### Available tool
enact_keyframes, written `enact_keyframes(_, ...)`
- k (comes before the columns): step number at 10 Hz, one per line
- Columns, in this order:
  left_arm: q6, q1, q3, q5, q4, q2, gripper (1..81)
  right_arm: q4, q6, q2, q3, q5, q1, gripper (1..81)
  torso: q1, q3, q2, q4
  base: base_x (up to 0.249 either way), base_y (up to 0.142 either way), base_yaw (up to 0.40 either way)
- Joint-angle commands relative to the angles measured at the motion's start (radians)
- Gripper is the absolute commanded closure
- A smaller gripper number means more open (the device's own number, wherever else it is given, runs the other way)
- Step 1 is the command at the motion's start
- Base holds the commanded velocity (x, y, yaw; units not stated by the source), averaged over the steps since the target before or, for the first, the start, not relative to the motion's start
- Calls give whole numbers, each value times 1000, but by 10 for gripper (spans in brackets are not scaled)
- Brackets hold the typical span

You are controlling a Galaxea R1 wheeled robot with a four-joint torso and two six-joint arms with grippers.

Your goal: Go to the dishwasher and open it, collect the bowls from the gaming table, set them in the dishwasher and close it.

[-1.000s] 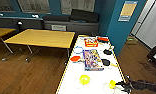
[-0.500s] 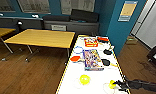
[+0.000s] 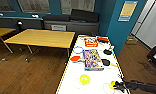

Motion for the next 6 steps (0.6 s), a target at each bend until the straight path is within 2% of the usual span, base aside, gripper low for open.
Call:
enact_keyframes(1,-1,-1,2,65,-14,-10,10,82,-6,-100,26,-47,180,811,0,0,0,0,0,0,0)
enact_keyframes(3,-3,-4,6,60,-12,-4,10,96,2,-301,231,-79,305,811,0,0,0,0,0,0,0)
enact_keyframes(4,-1,-4,6,60,-11,1,10,85,2,-422,341,-155,397,811,0,0,0,0,0,0,0)
enact_keyframes(5,-1,-4,6,59,-9,4,10,73,0,-504,393,-252,478,811,0,0,0,0,0,0,0)
enact_keyframes(6,-1,-5,8,56,-9,7,10,53,0,-584,465,-338,517,811,0,0,0,0,0,0,0)
